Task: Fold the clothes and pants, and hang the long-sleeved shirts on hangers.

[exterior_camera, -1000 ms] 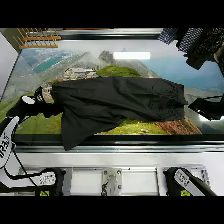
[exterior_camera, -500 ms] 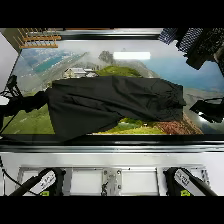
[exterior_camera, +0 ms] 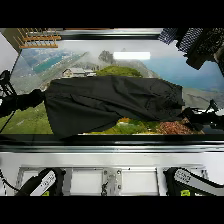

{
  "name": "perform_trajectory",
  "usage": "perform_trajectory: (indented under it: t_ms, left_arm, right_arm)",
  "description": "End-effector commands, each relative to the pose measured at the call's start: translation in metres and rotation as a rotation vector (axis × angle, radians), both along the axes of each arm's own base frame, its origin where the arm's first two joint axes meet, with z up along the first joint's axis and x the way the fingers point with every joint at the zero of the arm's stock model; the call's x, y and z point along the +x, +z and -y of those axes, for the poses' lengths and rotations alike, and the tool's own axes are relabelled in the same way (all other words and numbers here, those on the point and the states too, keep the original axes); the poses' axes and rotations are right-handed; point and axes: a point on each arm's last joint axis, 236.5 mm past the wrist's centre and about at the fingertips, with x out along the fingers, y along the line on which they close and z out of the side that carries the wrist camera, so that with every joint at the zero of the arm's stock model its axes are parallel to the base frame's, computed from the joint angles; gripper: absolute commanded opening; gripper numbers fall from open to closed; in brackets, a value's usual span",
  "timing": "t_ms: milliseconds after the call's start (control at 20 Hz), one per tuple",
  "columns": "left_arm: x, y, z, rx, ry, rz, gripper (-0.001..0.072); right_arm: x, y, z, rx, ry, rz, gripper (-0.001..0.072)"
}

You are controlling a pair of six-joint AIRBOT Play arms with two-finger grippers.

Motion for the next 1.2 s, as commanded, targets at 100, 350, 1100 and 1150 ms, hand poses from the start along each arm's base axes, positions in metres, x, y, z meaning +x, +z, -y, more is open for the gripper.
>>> perform_trajectory:
  t_ms: [100,350,1100,1150]
  left_arm:
    - [0.001,0.002,0.0,0.002,0.0,0.007,0.0003]
    - [0.001,0.002,0.0,0.002,0.001,0.009,0.0003]
    - [-0.057,0.451,0.024,0.401,-0.006,0.973,0.0003]
    - [-0.078,0.47,0.032,0.422,-0.001,1.029,0.0003]
  right_arm:
    - [0.032,-0.012,-0.025,0.104,-0.006,0.102,0.0572]
    - [0.044,-0.014,-0.045,0.058,0.098,0.128,0.0166]
    - [0.059,0.494,-0.03,-0.708,0.29,1.057,0.0016]
    - [0.045,0.506,-0.037,-0.727,0.291,1.083,0.0015]
